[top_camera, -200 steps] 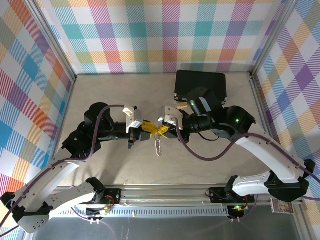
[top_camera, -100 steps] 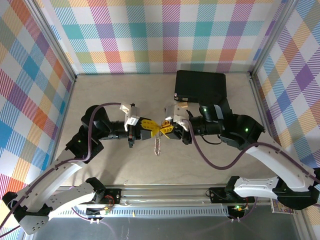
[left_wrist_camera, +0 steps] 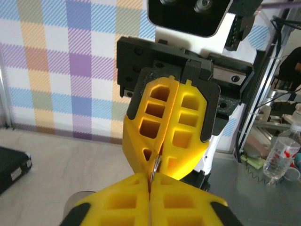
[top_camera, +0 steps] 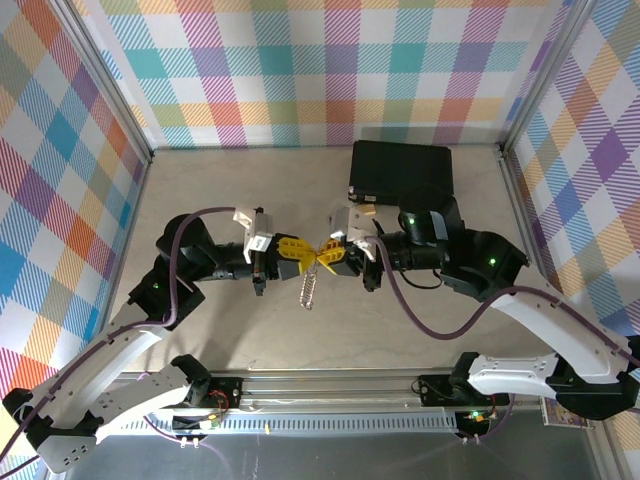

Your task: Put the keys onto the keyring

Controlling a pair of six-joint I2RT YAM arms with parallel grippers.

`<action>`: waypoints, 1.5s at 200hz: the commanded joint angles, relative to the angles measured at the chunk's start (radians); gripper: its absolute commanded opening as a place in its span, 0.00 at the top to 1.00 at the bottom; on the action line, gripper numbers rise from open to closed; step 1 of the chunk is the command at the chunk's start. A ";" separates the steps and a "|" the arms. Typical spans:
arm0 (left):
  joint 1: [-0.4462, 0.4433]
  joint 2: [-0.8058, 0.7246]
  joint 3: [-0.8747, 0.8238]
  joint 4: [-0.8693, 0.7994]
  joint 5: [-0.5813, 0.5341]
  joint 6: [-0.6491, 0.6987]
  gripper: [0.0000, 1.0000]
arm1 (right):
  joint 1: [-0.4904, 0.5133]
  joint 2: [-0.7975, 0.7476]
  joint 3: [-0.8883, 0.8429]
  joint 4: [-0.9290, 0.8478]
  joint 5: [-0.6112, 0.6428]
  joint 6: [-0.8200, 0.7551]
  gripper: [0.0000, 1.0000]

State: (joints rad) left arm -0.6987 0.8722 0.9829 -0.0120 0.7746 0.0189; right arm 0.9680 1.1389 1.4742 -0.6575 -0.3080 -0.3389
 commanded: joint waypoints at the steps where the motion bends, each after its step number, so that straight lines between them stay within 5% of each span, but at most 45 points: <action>1: -0.008 0.002 0.065 -0.190 -0.064 0.157 0.80 | 0.000 0.042 0.072 -0.072 0.034 -0.068 1.00; 38: -0.008 0.030 0.125 -0.366 -0.128 0.267 0.81 | 0.000 0.130 0.185 -0.261 0.032 -0.136 1.00; 114: -0.008 0.039 0.118 -0.363 -0.110 0.261 0.89 | 0.001 0.208 0.258 -0.368 -0.045 -0.164 1.00; 156: -0.007 0.037 0.091 -0.328 -0.087 0.239 0.80 | 0.001 0.239 0.289 -0.421 -0.023 -0.154 1.00; 220: -0.008 0.036 0.100 -0.340 -0.066 0.247 0.98 | 0.000 0.214 0.284 -0.383 -0.052 -0.146 1.00; 250: -0.008 0.034 0.087 -0.314 -0.046 0.234 0.79 | 0.001 0.207 0.278 -0.373 -0.060 -0.136 1.00; 300: -0.008 0.043 0.098 -0.332 -0.054 0.256 0.93 | 0.001 0.205 0.279 -0.375 -0.059 -0.134 1.00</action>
State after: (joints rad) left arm -0.6998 0.9142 1.0805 -0.3618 0.7204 0.2546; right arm 0.9630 1.3666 1.7340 -1.0492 -0.3252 -0.4797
